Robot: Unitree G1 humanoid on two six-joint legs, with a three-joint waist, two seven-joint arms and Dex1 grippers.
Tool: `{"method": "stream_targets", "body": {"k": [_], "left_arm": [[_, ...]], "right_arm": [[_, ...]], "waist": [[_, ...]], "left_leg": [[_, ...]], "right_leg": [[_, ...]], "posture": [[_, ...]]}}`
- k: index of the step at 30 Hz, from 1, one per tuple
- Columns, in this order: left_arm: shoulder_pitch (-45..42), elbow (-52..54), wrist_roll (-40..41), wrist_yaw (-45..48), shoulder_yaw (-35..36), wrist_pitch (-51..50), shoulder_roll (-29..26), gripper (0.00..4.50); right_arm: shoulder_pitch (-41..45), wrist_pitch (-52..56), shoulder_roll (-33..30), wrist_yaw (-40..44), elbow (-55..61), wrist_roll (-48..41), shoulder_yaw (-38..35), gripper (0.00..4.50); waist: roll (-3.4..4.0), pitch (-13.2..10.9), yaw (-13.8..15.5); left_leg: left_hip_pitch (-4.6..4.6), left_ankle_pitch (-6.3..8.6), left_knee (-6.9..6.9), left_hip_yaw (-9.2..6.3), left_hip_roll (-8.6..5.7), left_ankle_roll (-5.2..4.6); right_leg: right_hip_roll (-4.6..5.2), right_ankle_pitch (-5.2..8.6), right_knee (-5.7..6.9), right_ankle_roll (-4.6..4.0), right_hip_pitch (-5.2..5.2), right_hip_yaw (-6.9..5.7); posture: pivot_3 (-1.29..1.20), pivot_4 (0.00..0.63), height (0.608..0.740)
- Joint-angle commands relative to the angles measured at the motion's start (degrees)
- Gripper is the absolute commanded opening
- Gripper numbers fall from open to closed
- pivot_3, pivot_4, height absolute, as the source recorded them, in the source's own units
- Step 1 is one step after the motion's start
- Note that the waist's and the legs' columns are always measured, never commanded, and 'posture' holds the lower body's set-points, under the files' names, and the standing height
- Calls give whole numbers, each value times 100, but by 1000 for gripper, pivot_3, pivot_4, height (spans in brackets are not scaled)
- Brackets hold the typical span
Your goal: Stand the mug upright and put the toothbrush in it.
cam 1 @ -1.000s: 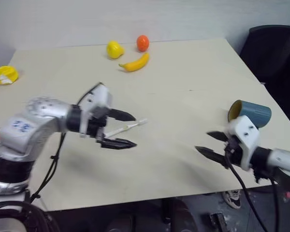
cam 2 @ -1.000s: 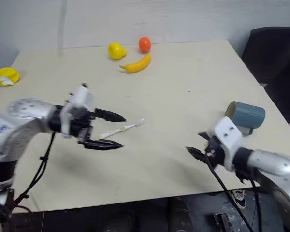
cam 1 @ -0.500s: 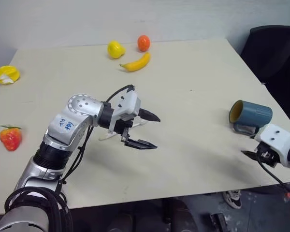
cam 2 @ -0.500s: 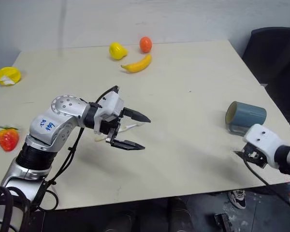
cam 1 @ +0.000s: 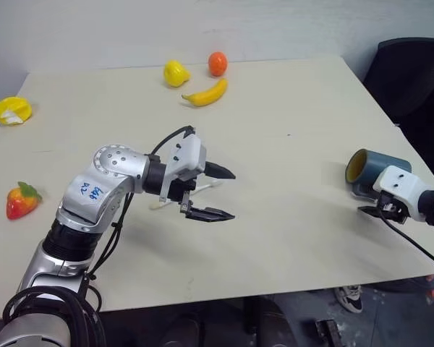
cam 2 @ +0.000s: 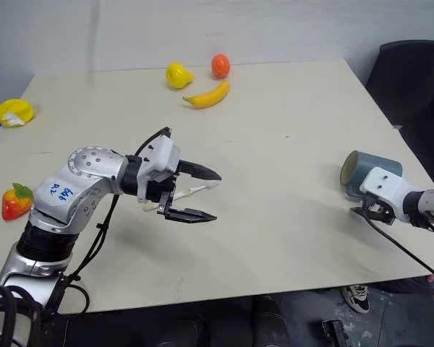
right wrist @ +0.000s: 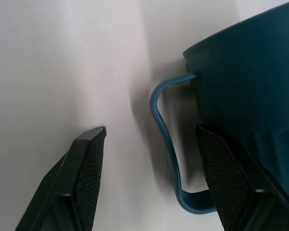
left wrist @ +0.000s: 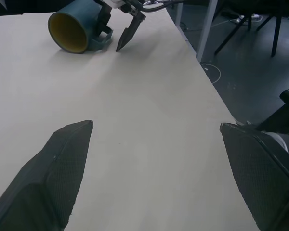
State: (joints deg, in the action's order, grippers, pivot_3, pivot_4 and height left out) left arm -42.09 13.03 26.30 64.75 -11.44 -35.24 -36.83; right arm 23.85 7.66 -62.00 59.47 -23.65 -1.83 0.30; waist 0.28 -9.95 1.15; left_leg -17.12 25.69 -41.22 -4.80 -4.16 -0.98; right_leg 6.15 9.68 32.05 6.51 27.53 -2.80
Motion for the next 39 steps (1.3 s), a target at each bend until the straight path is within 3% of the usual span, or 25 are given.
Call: {"method": "stream_targets", "body": {"k": [1, 3, 6, 13, 18, 20, 25, 30, 34, 36, 39], "left_arm": [[-2, 233, 51, -56, 145, 6, -34, 4500], [-37, 226, 42, -84, 146, 5, -16, 4500], [-144, 135, 39, -105, 180, 18, 5, 4500], [-171, 7, -18, -104, 184, 88, -13, 4500], [-65, -49, 9, -235, 393, -24, -137, 4500], [56, -156, -10, -395, 651, -94, -269, 4500], [741, -490, -57, -717, 1646, -266, -1041, 4500], [1039, -623, -45, -738, 2100, -213, -1597, 4500], [965, -591, -91, -717, 2065, -172, -1750, 4500], [851, -551, -47, -665, 2059, -247, -1841, 4500], [869, -464, 47, -522, 2060, -303, -1945, 4500]], "right_arm": [[454, 139, 165, 256, -565, 10, 93, 3023], [885, 411, 334, 512, -1102, -44, 156, 3023], [1311, 577, 495, 821, -1557, -34, 238, 2417], [1477, 595, 619, 1031, -1661, 44, 272, 21], [1239, 851, 824, 675, -1125, -135, -16, 21], [1043, 731, 1142, 314, -414, -356, -272, 21], [801, 1857, 3074, -1125, 2595, -1516, -596, 21], [821, 1893, 5126, -2522, 3606, -1794, -186, 21], [482, 1471, 5996, -2782, 3678, -1759, 399, 21], [113, 1360, 6261, -2493, 3793, -2086, 699, 21], [-214, 1501, 6307, -2261, 3784, -2371, 838, 21]], "waist": [[1, 0, -17], [1, 0, -41], [1, 1, -64], [4, 3, -123], [2, 4, -121], [3, 4, -134], [10, 4, -338], [11, 3, -316], [9, 5, -252], [5, 7, -268], [5, 7, -327]], "left_leg": [[0, 0, 0, 0, 1, 0], [2, 0, 0, -1, 4, 0], [1, 0, -1, 0, 12, 0], [-1, 0, -2, -1, 20, 0], [1, 0, -5, -3, 22, 1], [1, 0, -5, -5, 23, 1], [6, 13, 4, -2, 45, 25], [-16, 25, -5, -4, 27, 46], [-9, 22, -11, -7, -11, 41], [-4, 22, -12, -12, -16, 40], [-3, 23, -7, -7, -10, 40]], "right_leg": [[-1, -3, -2, -1, 0, 1], [-1, -7, -4, -3, -1, 0], [-2, -10, -8, -3, -1, 1], [2, -10, -6, -2, 2, -1], [5, -11, -4, -2, 0, -7], [5, -11, -4, -2, 1, -8], [-50, -20, 5, -21, 39, 7], [-53, -5, 83, -80, 133, -8], [-29, -5, 90, -84, 106, -33], [-25, -6, 89, -85, 96, -44], [-25, -4, 88, -87, 106, -70]], "posture": [[0, 150, 740], [0, 150, 740], [0, 150, 740], [0, 150, 740], [0, 150, 740], [0, 150, 740], [0, 150, 740], [0, 150, 740], [0, 150, 740], [0, 150, 740], [0, 150, 740]]}}
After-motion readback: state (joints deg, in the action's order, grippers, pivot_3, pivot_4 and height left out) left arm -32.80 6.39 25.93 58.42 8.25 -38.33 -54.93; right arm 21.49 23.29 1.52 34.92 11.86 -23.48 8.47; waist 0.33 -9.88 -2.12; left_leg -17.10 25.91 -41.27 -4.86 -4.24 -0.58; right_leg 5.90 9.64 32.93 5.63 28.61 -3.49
